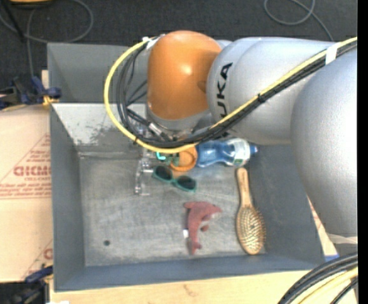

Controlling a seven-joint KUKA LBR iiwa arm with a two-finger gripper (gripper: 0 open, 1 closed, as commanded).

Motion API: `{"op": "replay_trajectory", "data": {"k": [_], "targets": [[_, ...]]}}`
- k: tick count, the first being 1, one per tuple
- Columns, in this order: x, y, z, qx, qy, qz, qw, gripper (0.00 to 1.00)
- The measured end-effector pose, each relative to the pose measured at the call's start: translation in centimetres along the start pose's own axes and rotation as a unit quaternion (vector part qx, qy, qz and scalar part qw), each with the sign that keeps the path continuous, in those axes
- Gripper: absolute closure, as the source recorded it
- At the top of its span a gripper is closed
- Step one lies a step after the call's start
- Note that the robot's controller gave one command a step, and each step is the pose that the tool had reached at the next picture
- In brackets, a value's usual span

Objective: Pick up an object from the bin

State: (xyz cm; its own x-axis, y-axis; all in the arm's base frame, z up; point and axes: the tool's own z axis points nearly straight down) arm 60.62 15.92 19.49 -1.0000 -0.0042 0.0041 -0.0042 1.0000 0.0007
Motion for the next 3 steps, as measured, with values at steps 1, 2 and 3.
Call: {"op": "replay_trajectory", "data": {"k": [1,2,3], "targets": [[-0.2,-0.1,-0.5,-0.001,-0.0040,0.001,1.0000,0.00],[1.0,-4.8,3.0,-0.001,-0.0058,-0.014,0.9999,0.00],[1.2,-9.5,5.5,0.002,-0.0019,-0.034,0.9994,0.00]]}}
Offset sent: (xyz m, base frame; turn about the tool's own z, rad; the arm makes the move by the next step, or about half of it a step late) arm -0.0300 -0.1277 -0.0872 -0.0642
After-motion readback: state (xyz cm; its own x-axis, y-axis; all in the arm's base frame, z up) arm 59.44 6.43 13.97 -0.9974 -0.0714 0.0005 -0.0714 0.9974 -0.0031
